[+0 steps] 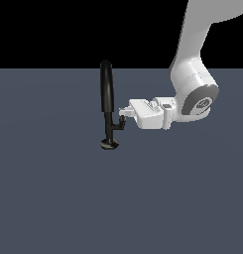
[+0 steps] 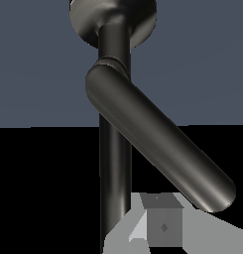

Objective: Turn on the faucet by rotating a designated handle.

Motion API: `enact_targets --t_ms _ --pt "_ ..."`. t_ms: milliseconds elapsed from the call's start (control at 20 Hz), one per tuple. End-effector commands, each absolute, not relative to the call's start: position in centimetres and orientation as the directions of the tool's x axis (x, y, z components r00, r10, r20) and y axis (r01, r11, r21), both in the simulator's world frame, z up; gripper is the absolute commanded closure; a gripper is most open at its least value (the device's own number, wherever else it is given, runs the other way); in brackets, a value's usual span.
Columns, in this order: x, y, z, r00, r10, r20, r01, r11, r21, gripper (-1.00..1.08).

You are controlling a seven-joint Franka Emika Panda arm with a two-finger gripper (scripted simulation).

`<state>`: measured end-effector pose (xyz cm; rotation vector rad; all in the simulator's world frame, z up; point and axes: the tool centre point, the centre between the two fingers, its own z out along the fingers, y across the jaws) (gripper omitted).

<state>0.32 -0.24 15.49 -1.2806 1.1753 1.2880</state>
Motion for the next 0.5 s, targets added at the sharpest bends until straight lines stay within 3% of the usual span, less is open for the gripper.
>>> enact_targets --t_ms 0,250,450 --pt "-1.3 -0.5 14.3 -0.036 -0.004 -0.999 -0.994 -0.101 0.036 1.08" --pt "-1.4 -0.4 14.8 -0.015 -0.006 -1.000 -0.995 -0.101 0.016 1.08" --pt "-2.7 -0.6 12.2 -0.024 -0.005 -1.000 -0.995 -0.102 0.024 1.08"
